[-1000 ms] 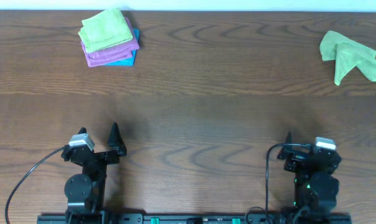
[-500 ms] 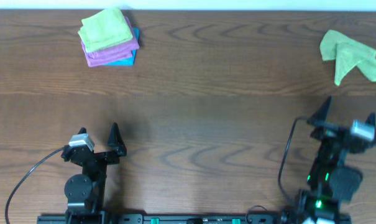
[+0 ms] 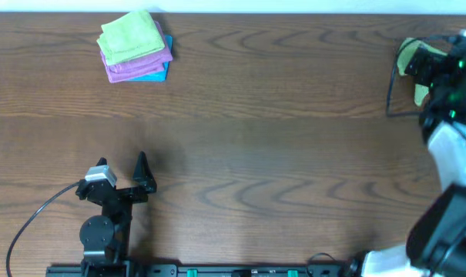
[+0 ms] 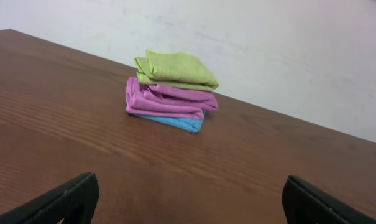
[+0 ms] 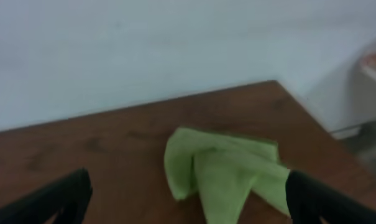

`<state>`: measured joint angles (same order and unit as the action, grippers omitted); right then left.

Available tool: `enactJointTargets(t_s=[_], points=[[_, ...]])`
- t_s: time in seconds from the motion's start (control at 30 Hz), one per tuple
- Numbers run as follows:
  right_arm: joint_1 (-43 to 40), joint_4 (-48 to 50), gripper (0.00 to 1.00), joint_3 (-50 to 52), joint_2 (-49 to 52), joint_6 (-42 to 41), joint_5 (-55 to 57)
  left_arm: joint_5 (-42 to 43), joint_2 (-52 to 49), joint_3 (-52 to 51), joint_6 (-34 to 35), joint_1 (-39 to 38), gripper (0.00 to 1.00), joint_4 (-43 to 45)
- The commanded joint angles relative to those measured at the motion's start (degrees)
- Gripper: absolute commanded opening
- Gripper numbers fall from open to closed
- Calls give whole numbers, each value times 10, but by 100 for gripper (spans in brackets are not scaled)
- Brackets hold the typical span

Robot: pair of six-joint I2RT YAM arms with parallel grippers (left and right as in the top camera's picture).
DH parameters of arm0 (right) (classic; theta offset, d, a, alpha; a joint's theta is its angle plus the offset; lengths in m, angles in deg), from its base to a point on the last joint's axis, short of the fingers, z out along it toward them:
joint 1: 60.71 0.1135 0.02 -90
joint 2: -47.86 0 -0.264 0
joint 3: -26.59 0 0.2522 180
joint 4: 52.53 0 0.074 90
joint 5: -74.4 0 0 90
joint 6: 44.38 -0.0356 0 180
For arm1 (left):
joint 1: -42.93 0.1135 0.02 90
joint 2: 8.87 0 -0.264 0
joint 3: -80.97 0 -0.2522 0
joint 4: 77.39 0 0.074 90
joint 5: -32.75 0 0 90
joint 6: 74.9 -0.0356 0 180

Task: Fold the cloth
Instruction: 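Reach the right gripper forward to the crumpled green cloth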

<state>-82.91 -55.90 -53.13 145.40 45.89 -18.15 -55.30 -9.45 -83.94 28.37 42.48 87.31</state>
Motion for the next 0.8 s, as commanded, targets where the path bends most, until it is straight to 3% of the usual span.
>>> enactJointTargets(t_s=[0.0, 0.43, 0.77], points=[[-15, -44, 99, -94, 57, -41, -38, -10, 4, -10, -6, -1, 95, -28], [-53, -304, 99, -440, 287, -77, -105, -10, 4, -10, -6, -1, 95, -28], [-57, -398, 99, -449, 296, -95, -224, -10, 4, -10, -6, -1, 95, -28]])
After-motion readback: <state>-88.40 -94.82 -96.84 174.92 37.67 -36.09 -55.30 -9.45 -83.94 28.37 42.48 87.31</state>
